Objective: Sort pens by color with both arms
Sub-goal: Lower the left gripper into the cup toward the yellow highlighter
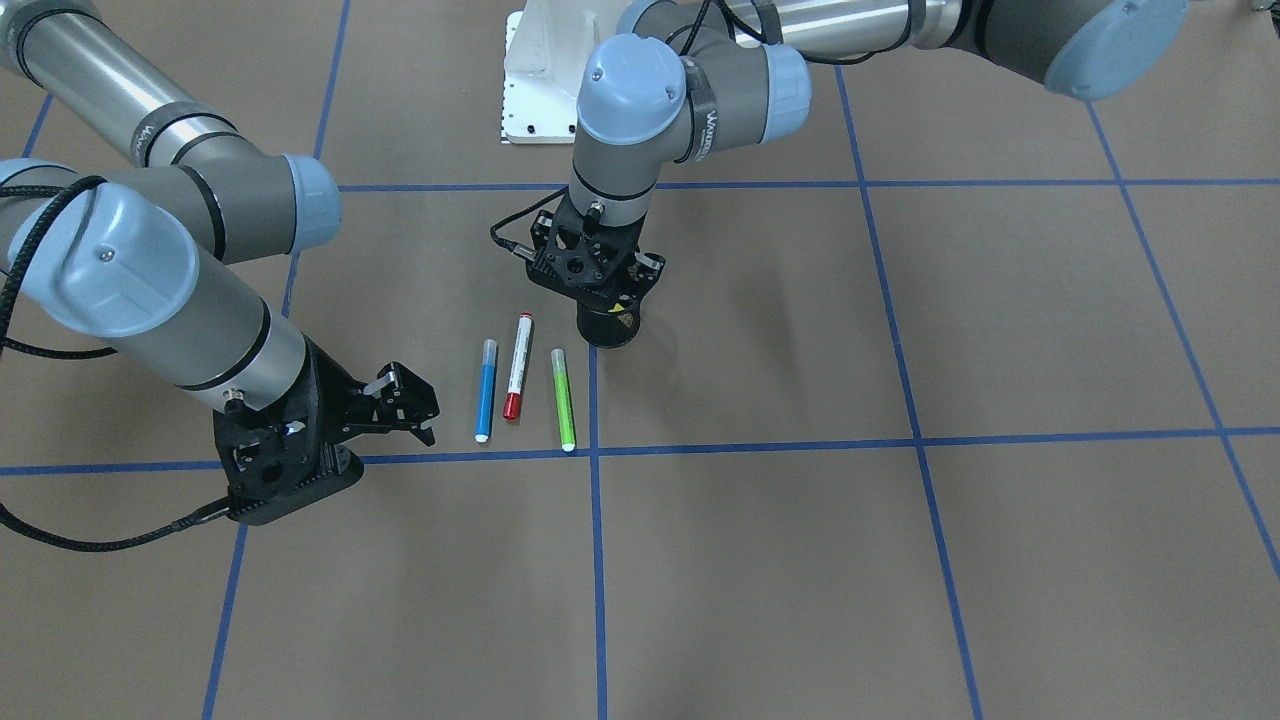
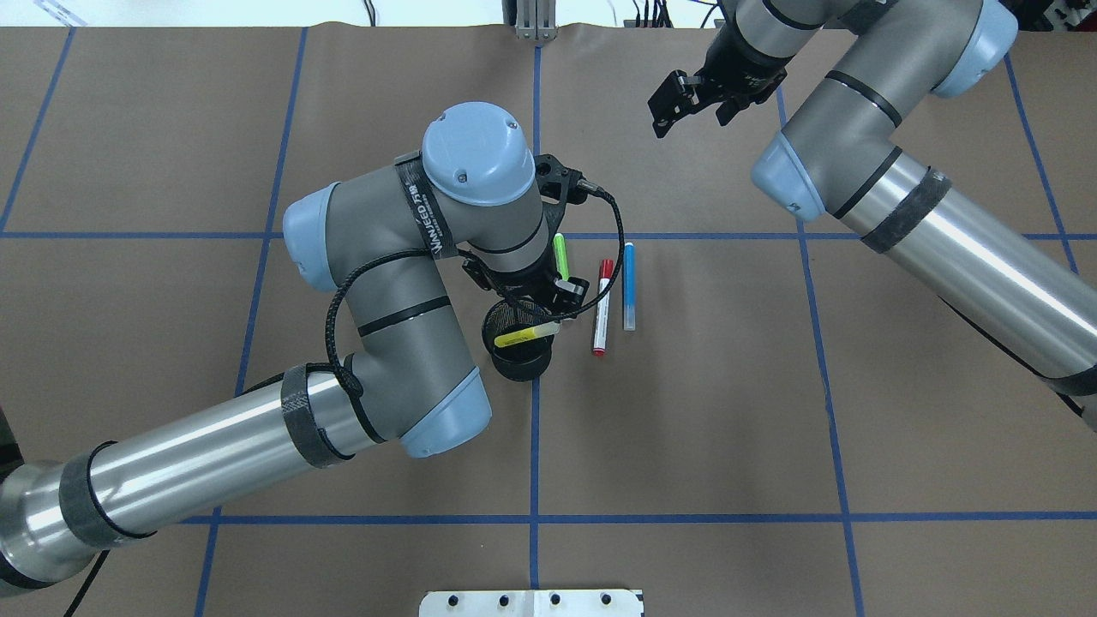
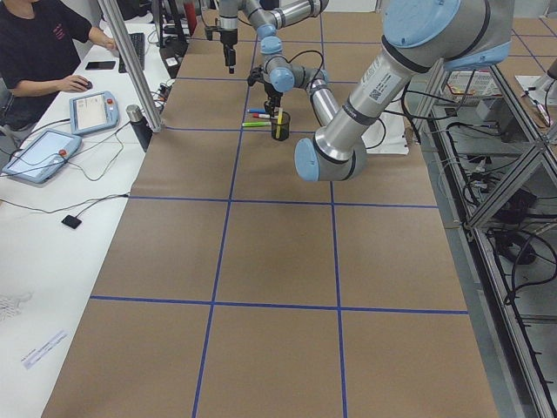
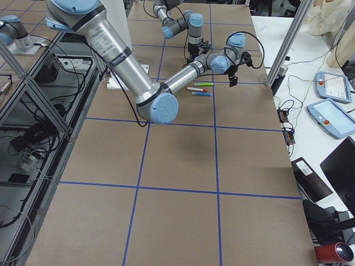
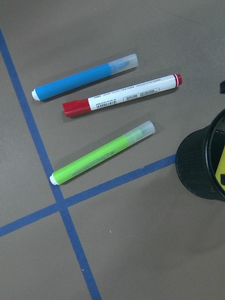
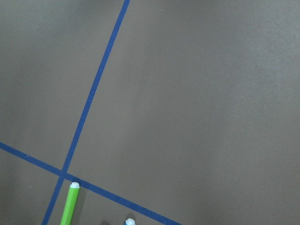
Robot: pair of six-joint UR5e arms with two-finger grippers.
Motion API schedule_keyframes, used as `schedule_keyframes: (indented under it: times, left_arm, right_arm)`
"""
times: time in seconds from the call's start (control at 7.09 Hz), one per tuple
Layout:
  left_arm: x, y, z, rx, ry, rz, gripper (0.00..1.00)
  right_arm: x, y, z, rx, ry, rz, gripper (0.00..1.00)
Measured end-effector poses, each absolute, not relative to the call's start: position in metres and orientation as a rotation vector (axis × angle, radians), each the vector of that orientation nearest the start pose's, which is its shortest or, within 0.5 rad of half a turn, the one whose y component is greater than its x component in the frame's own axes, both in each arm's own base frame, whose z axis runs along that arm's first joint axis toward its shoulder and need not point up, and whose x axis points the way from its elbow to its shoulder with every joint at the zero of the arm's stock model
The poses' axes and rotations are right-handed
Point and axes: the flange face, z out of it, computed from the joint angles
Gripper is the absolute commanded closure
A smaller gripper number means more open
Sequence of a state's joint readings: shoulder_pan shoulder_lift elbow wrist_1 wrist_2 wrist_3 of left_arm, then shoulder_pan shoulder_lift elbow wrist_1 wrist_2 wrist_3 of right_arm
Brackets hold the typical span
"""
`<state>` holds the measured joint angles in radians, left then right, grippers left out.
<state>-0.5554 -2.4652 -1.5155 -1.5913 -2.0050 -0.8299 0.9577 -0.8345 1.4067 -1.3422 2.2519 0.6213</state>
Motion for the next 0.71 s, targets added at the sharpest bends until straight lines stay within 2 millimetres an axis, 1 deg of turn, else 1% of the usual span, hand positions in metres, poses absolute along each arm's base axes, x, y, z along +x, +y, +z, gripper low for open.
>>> schedule_keyframes:
  times: [0.28,0.42,0.56,0.71]
  left_arm:
    - [0.562,-0.464,0.118,0.185,0.915,0.35,0.35]
    - [0.562,-0.462,0.117,0.186,0.913,0.357,0.35]
    - [0.564,-0.46,0.117,0.192,0.912,0.375,0.35]
    - [0.571,-0.452,0.117,0.204,0.905,0.401,0.35]
  right_arm:
    - [-0.37,-0.645,0.247,0.253,-0.97,-0.267,0.01]
    - [-0.37,-0.645,0.247,0.253,-0.97,-0.268,0.01]
    - [-0.37,-0.645,0.247,0.253,-0.97,-0.268,0.01]
    - [-0.37,-0.645,0.247,0.253,-0.971,-0.268,0.01]
